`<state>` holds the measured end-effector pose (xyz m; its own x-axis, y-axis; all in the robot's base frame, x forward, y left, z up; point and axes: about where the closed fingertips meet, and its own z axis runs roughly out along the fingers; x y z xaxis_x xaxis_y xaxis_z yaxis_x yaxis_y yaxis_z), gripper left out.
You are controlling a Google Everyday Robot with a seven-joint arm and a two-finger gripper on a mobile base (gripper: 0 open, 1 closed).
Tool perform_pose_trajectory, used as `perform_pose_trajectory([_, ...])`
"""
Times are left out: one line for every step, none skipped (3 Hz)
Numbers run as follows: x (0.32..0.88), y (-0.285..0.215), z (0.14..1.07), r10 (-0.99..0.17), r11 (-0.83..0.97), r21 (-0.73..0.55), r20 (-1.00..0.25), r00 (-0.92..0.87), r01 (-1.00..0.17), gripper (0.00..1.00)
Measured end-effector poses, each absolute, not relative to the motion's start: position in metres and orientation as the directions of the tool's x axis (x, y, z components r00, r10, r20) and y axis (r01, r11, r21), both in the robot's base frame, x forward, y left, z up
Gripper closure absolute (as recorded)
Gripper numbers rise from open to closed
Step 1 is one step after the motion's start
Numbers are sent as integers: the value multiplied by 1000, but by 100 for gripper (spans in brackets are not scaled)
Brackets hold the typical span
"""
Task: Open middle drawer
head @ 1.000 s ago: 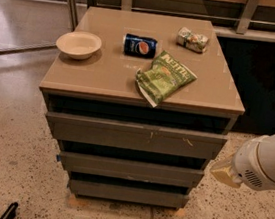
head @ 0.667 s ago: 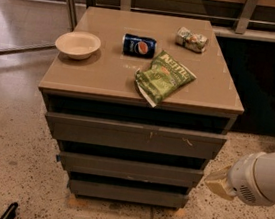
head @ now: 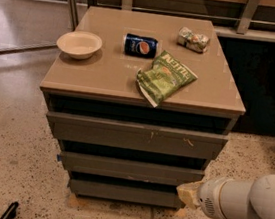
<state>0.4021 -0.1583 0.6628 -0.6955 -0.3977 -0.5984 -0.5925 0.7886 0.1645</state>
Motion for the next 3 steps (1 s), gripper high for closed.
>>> perform_pose_trajectory([428,-144,634,-282,830,214,-637,-718,-516,100])
perform_pose_trajectory([438,-149,635,-264,846,194,-658,-705,-497,100])
perform_pose_trajectory([438,-151,625,-233,859,203,-662,-712,-470,100])
